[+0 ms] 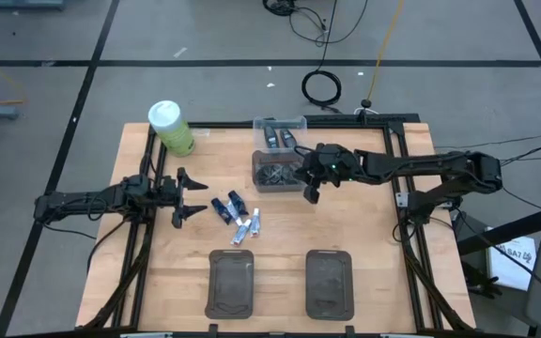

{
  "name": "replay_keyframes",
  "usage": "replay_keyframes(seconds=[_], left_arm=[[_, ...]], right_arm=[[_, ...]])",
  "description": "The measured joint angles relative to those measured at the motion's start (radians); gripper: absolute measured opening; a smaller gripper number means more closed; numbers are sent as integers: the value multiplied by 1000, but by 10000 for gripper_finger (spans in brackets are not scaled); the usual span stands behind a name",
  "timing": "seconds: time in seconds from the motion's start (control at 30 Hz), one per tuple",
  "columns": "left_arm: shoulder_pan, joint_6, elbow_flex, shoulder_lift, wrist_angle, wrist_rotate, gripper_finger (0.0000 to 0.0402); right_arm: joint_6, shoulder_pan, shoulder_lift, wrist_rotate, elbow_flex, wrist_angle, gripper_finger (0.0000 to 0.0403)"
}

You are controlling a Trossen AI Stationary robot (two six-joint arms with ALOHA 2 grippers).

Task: Pick & Place Travel size toiletries
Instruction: Put the left blue shave cream into the right black bin

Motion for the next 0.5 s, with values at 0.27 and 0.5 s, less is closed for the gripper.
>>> replay_keyframes(seconds=[0.27, 0.5], left_arm=[[0, 0, 0, 0, 0, 0, 306], [0, 0, 0, 0, 0, 0, 306]], right_arm=[[24, 52, -122, 3, -98, 8, 59], [86, 80, -278, 32, -250, 23, 59]])
